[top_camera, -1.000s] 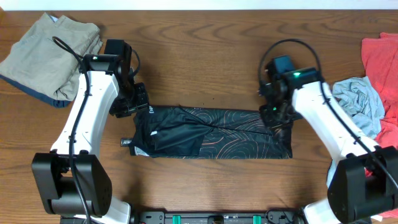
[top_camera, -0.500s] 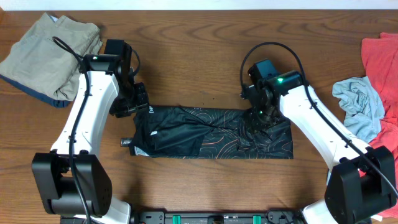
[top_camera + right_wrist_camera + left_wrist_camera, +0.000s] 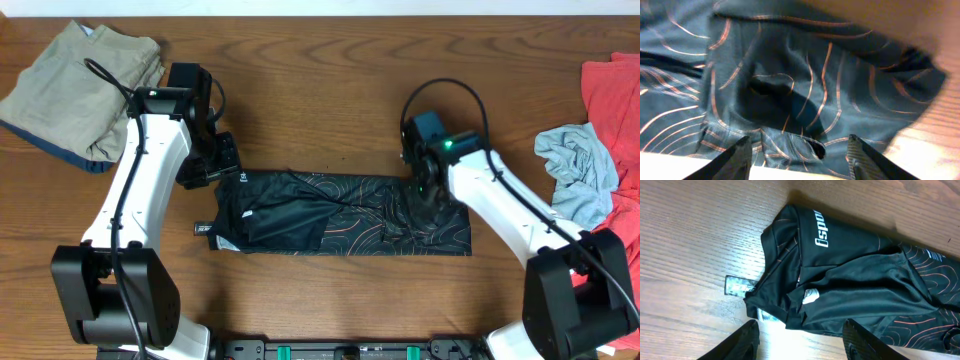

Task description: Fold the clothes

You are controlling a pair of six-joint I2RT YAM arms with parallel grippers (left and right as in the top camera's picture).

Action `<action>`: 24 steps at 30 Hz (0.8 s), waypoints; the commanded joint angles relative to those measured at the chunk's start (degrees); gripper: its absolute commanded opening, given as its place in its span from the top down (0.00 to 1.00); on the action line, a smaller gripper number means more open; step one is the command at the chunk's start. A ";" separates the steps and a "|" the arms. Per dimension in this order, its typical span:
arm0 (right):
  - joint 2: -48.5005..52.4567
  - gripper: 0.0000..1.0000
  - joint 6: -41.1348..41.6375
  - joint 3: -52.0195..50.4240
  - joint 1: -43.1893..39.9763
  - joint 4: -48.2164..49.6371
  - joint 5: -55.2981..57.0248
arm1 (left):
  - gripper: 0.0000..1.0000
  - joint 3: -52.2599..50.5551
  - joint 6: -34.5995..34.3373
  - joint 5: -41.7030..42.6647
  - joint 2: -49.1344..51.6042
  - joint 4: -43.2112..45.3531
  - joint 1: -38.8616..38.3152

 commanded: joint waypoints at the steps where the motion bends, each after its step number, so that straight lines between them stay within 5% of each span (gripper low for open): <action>1: -0.17 0.40 0.83 -3.56 -0.81 2.62 -1.90 | 0.44 -0.44 0.04 -0.90 0.15 -0.15 0.24; 3: -0.17 0.45 0.79 -5.03 -0.79 4.07 -3.10 | 0.44 -0.44 0.04 -0.90 0.15 -0.15 0.24; 10: -0.17 0.98 -3.82 -5.57 -0.81 7.69 -17.00 | 0.44 -0.44 0.04 -0.90 0.15 0.09 0.24; 11: -0.17 0.99 -4.46 -5.57 -0.81 7.91 -18.51 | 0.44 -0.44 0.04 -0.90 0.15 0.11 0.24; 18: -0.17 0.99 -10.27 -5.57 -0.74 9.07 -30.42 | 0.44 -0.44 0.04 -0.90 0.15 0.33 0.24; 21: -0.17 0.63 -10.38 -5.57 -0.17 11.82 -37.97 | 0.44 -0.44 0.04 -0.90 0.15 0.72 0.24; 24: -0.17 0.59 -10.40 -5.55 0.31 14.21 -42.16 | 0.44 -0.44 0.04 -0.90 0.15 0.76 0.24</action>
